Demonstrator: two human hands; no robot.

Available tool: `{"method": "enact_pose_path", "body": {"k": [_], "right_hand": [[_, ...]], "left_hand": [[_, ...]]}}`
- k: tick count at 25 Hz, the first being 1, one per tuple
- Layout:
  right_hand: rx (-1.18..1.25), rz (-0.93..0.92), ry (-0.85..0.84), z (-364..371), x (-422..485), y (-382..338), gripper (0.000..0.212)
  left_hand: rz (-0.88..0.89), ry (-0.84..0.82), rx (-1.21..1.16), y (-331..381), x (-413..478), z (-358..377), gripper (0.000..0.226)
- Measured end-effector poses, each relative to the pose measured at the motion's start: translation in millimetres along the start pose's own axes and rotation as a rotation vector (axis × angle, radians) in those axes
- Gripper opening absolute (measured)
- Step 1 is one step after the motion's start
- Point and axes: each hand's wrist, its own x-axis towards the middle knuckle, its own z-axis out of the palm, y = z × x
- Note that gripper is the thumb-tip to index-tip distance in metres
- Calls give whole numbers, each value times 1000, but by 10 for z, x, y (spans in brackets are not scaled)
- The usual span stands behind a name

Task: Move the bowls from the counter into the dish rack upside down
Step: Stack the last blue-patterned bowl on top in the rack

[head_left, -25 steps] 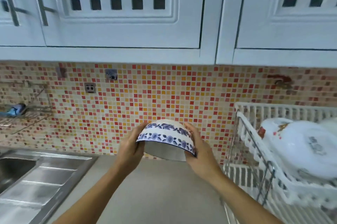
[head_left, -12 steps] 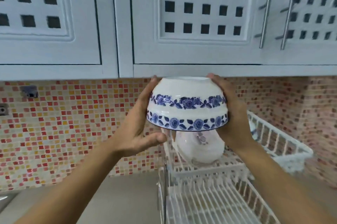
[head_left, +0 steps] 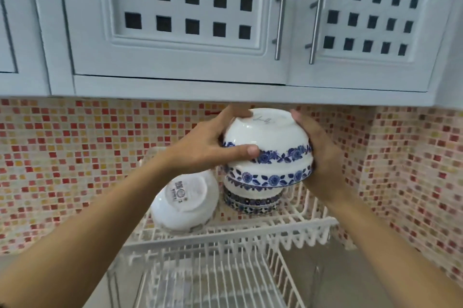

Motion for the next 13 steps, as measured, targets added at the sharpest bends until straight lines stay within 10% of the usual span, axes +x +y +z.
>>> {"method": "enact_pose_path", "body": {"k": [8, 13], "right_hand": [[231, 269, -876, -229, -136, 429, 126], [330, 457, -873, -128, -216, 499, 124]], "left_hand": [[-81, 75, 188, -156, 114, 311, 71], [-131, -13, 371, -289, 163, 447, 83]]}}
